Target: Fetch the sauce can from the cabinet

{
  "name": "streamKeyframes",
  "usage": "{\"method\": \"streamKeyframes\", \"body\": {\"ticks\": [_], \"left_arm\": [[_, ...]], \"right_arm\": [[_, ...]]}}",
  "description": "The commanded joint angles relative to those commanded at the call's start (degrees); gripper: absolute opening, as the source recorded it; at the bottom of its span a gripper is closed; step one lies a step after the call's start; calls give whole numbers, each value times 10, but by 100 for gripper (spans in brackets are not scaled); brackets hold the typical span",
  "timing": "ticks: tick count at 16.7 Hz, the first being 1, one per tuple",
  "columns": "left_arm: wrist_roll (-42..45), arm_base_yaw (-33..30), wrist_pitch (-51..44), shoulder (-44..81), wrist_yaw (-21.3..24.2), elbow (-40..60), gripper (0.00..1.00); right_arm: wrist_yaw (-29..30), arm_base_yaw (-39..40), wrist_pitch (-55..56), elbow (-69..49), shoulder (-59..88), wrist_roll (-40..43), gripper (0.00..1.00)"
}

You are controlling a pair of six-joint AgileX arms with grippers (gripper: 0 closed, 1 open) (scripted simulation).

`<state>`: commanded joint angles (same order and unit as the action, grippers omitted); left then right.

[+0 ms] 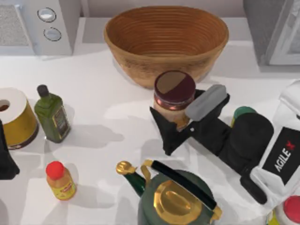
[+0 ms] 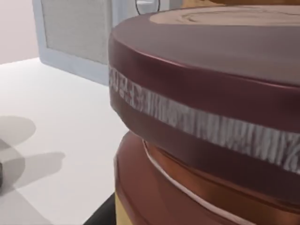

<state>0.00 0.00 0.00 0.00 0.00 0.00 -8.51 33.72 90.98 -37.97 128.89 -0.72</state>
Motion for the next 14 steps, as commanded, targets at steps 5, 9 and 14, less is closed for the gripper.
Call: {"method": "streamKeyframes", "body": {"ticks": [5, 9, 14], "left_arm": [[0, 0, 0, 0, 0, 0, 100], [0, 0, 0, 0, 0, 0, 100], [0, 0, 0, 0, 0, 0, 100]], "right_arm": [[0, 0, 0, 0, 0, 0, 75], [0, 0, 0, 0, 0, 0, 100], [0, 0, 0, 0, 0, 0, 100]]}}
